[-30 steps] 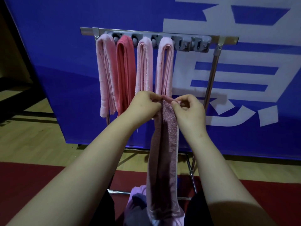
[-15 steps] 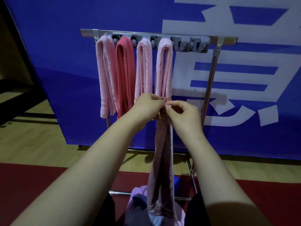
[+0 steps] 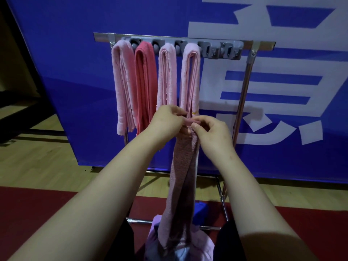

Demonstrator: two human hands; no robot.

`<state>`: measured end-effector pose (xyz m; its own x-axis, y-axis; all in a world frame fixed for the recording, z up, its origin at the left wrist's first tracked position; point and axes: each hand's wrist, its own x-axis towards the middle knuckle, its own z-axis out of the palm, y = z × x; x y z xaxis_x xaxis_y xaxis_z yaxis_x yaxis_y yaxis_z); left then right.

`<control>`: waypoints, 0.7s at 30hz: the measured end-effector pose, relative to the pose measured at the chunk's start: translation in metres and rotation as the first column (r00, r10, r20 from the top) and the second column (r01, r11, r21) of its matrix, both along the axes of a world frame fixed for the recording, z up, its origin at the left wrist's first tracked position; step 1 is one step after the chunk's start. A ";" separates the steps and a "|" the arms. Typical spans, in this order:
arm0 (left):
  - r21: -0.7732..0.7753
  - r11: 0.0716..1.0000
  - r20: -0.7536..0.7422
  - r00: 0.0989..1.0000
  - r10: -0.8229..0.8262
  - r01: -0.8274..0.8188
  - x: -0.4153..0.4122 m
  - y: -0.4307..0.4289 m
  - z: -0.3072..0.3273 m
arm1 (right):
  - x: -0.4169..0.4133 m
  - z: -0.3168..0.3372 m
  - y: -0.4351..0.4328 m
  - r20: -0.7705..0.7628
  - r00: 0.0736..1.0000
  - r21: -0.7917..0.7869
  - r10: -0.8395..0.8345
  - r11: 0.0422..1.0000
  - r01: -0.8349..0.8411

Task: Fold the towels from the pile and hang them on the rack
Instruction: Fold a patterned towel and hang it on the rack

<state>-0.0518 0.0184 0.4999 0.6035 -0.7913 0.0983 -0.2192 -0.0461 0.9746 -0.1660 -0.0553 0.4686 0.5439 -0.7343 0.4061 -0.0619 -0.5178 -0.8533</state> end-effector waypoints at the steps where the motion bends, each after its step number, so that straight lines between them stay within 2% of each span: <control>1: 0.027 0.999 0.165 0.986 0.022 -0.027 0.008 -0.001 -0.004 | -0.001 0.000 -0.001 -0.012 1.000 -0.015 -0.013 1.000 0.013; 3: 0.126 0.991 0.460 0.888 -0.024 -0.038 0.021 0.000 -0.010 | -0.003 0.000 -0.005 -0.027 0.999 -0.013 -0.025 1.000 0.025; 5: 0.277 0.961 0.640 0.750 -0.168 -0.021 0.032 0.003 -0.014 | -0.005 -0.002 -0.009 -0.051 0.998 0.009 -0.021 1.000 0.022; 7: 0.377 0.924 0.750 0.606 -0.266 -0.061 0.039 0.005 -0.013 | -0.007 -0.007 -0.014 -0.131 0.991 -0.002 -0.005 1.000 0.005; 9: 0.427 0.896 0.795 0.523 -0.308 -0.121 0.038 0.005 -0.007 | -0.008 -0.011 -0.017 -0.219 0.976 -0.033 -0.007 0.999 -0.001; 11: 0.340 0.921 0.866 0.445 -0.229 -0.189 0.033 0.003 0.000 | -0.007 -0.009 -0.019 -0.188 0.981 -0.060 -0.041 0.998 0.030; 13: 0.068 0.978 0.932 0.362 0.009 -0.199 0.028 0.001 0.008 | -0.007 0.002 -0.021 -0.055 0.992 -0.109 -0.118 0.988 0.111; 14: -0.028 0.982 0.926 0.366 0.096 -0.187 0.027 0.001 0.009 | -0.008 0.007 -0.021 -0.013 0.988 -0.157 -0.154 0.976 0.150; 15: -0.038 0.982 0.913 0.392 0.110 -0.186 0.027 0.000 0.009 | -0.008 0.010 -0.023 -0.021 0.985 -0.203 -0.174 0.965 0.166; 17: 0.151 0.969 0.888 0.458 -0.047 -0.195 0.031 -0.001 0.006 | -0.008 0.008 -0.025 -0.160 0.978 -0.192 -0.134 0.976 0.102; 18: 0.240 0.950 0.879 0.461 -0.124 -0.202 0.033 -0.002 0.001 | -0.008 0.003 -0.025 -0.220 0.971 -0.149 -0.091 0.987 0.059; 19: 0.262 0.942 0.883 0.446 -0.147 -0.209 0.033 -0.002 -0.003 | -0.008 -0.002 -0.023 -0.226 0.972 -0.115 -0.066 0.993 0.041; 21: 0.130 0.965 0.924 0.381 -0.035 -0.227 0.033 -0.002 -0.009 | -0.009 -0.008 -0.020 -0.121 0.988 -0.129 -0.092 0.989 0.076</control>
<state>-0.0184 0.0161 0.4910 0.3214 -0.8104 0.4899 -0.9466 -0.2898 0.1415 -0.1753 -0.0756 0.4608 0.5351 -0.7279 0.4288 -0.2129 -0.6074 -0.7653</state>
